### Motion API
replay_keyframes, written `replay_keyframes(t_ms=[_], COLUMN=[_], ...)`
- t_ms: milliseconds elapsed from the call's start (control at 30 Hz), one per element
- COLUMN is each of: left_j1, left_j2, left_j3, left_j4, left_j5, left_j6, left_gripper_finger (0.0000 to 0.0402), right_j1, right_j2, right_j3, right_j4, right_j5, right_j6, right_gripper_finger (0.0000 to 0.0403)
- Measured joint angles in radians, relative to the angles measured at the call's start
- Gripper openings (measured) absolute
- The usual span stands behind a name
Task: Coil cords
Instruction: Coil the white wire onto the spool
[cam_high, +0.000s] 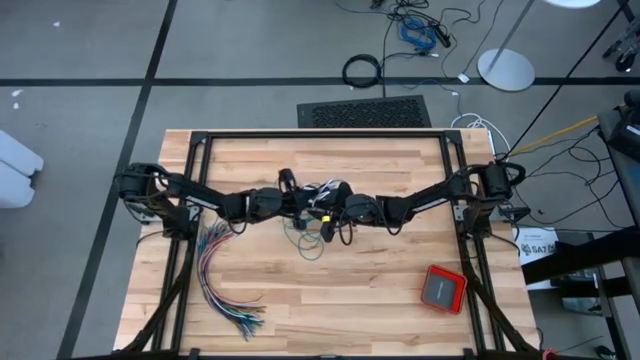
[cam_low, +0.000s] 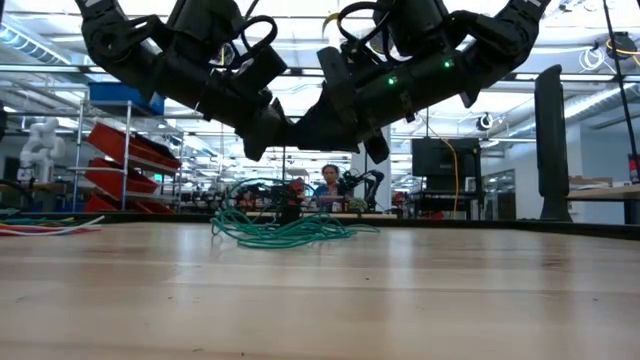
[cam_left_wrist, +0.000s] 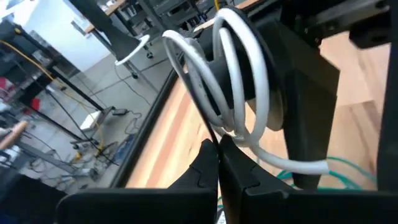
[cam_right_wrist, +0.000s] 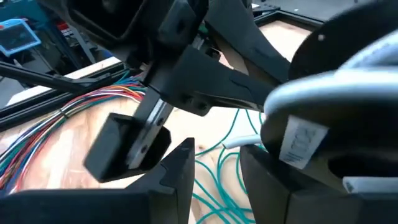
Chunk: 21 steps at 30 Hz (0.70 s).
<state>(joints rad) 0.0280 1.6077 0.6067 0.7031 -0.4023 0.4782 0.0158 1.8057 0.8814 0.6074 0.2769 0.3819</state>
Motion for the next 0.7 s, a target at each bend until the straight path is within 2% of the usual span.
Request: replay_keyframes(t_ms=[233,700], left_j1=[0.006,0.015], left_j2=[0.002,0.013], left_j3=[-0.056,-0.059], left_j4=[0.054,0.056], left_j5=[-0.032,-0.074], left_j6=[0.021,0.111], left_gripper_finger=[0.0000,0.0000], right_j1=[0.018,0.033], right_j2=[0.000,-0.016], right_j3=[0.004,0.004], right_j4=[0.046,0.067], right_j5=[0.011,0.011], right_j6=[-0.004,-0.008], right_gripper_finger=[0.0116,0.0116])
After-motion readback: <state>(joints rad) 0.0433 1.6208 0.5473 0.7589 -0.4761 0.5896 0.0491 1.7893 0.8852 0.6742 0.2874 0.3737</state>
